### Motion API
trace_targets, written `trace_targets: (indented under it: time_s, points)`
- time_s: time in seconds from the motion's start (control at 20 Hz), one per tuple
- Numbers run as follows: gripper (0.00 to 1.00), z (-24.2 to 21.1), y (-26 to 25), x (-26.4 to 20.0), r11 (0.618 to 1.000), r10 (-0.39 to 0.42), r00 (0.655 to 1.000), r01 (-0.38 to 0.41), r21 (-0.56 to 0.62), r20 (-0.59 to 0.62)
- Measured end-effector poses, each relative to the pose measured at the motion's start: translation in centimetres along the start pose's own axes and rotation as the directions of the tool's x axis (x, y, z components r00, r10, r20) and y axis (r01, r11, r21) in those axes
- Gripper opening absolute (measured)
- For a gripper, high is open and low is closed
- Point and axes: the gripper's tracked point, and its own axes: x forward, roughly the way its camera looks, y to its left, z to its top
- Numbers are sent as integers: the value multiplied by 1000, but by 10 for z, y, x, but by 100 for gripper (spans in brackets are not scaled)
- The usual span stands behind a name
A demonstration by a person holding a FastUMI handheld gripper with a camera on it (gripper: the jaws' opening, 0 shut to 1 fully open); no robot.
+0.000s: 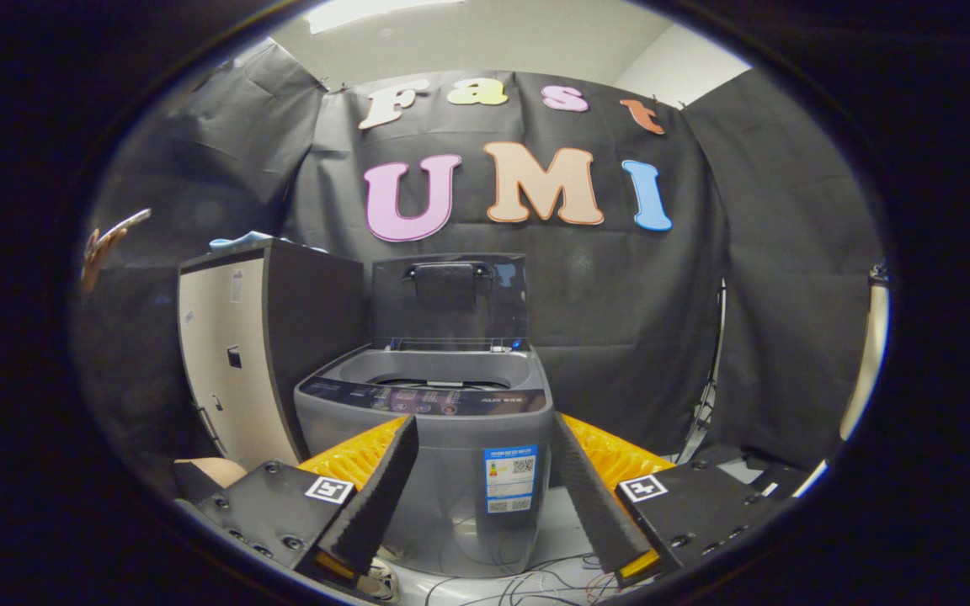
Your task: Put the clothes into the washing machine and then close the washing machine lid.
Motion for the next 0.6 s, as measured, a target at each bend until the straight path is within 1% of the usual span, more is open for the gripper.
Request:
trace_targets:
  time_s: [0.05, 0.2, 0.3, 0.4, 0.5, 0.6]
  points:
    - [98, 0, 0, 0, 1000, -1, 1000, 1, 0, -1]
    - [98, 10, -1, 8, 999, -41, 999, 40, 13, 22]
    - [98, 36, 16, 21, 999, -29, 998, 27, 40, 62]
    - [98, 76, 40, 38, 999, 11, 992, -17, 47, 123]
    - [98, 119, 73, 58, 996, 74, 981, -80, 25, 179]
    - [98, 161, 104, 73, 990, 135, 969, -138, -2, 208]
